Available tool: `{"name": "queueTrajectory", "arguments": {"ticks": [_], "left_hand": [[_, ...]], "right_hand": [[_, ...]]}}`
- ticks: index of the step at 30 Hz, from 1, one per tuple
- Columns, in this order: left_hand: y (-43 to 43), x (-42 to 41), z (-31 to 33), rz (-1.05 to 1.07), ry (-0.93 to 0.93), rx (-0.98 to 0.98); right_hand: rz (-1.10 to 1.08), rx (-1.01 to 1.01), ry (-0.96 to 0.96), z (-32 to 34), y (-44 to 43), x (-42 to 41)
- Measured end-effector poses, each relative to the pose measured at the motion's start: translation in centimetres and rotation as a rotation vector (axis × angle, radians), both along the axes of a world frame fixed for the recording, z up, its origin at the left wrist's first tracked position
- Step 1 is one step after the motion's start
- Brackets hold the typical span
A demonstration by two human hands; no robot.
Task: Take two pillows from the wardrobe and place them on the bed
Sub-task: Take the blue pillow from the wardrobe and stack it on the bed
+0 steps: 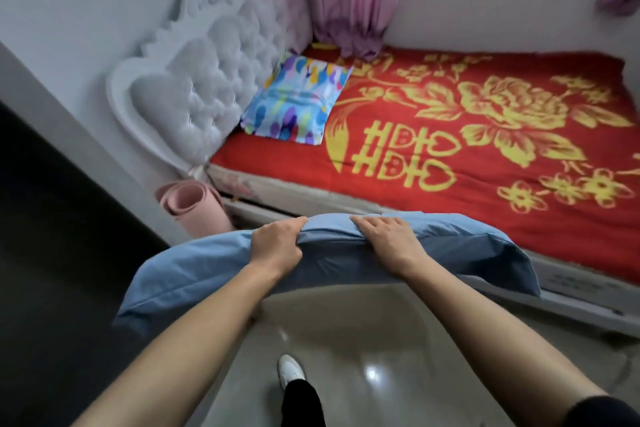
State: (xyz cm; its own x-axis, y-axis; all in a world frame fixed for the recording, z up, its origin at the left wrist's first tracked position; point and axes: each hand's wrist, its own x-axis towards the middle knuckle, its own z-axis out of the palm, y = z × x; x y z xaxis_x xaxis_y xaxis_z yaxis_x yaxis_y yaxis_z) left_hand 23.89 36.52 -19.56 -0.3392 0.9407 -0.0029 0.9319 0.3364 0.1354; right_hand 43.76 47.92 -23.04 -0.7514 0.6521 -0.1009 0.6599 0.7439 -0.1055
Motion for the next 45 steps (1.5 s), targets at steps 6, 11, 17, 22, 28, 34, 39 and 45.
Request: {"name": "queueTrajectory", "arguments": {"ticks": [6, 11, 17, 22, 28, 34, 39, 45], "left_hand": [[7.9, -6.9, 2.0, -0.027, -0.034, 0.077], [14.4, -13.1, 4.5, -0.08, -0.052, 0.131], [22.0, -19.2, 6.0, -0.089, -0.076, 0.231], [28.5, -22.9, 4.8, -0.103, -0.06, 0.266], [38.6, -27.6, 3.9, -0.042, -0.063, 0.198], [48.6, -32.0, 4.3, 0.034, -0.047, 0.132], [54.7, -36.1, 4.8, 0.13, -0.069, 0.164], [61.4, -43.0, 4.6, 0.208, -0.189, 0.231]], "right_hand": [[0.005, 0.127, -0.044, 4.3, 8.7, -6.6], [-0.009, 0.187, -0.071, 8.3, 15.3, -12.3], [-0.058, 0.248, -0.033, 10.0, 22.0, -18.2], [-0.062, 0.266, -0.005, 8.2, 28.5, -21.8], [-0.046, 0.246, 0.097, 5.6, 39.3, -27.4], [-0.044, 0.236, 0.201, 4.0, 50.2, -32.9], [-0.078, 0.243, 0.259, 3.7, 56.0, -37.8], [-0.298, 0.21, 0.419, 2.1, 60.3, -44.2]]}}
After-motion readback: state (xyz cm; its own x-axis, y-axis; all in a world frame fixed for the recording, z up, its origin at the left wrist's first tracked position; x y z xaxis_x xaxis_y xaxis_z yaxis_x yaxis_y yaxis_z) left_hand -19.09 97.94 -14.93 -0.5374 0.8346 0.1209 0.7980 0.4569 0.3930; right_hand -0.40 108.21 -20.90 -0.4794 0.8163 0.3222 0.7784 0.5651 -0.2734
